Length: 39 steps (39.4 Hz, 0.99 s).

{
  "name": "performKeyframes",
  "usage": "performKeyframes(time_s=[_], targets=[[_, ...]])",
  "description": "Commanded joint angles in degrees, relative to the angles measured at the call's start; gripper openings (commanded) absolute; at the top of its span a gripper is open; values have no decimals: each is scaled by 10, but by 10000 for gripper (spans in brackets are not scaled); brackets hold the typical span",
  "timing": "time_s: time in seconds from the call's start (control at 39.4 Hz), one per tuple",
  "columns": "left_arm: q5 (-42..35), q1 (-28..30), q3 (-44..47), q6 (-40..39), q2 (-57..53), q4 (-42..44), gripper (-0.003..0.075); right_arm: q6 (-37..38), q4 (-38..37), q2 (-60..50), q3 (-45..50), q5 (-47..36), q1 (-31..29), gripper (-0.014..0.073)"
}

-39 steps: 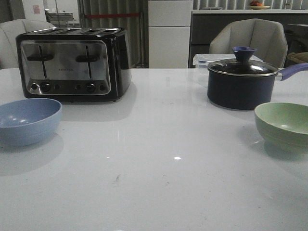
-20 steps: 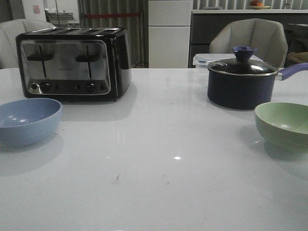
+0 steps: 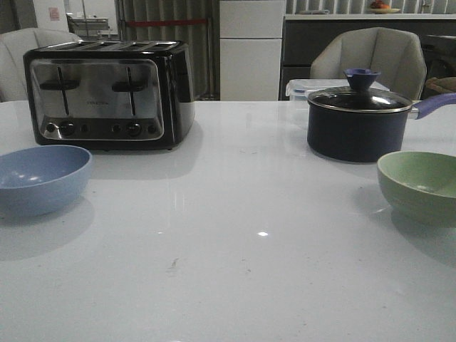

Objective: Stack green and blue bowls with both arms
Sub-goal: 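Grip the green bowl rim with the right gripper and slide it toward the table center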

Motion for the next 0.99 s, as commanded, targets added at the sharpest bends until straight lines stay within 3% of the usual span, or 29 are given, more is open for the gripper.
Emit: performKeyframes(time_s=[0.0, 0.53, 0.66, 0.97], targets=[[-40, -28, -18, 0, 0, 12, 528, -1, 6, 49, -51, -11, -12, 552], [-31, -34, -18, 0, 0, 14, 528, -58, 61, 274, -192, -24, -13, 547], [-27, -34, -18, 0, 0, 14, 528, -58, 60, 295, -212, -26, -13, 467], [-18, -34, -18, 0, 0, 14, 528, -59, 58, 299, -222, -22, -13, 171]])
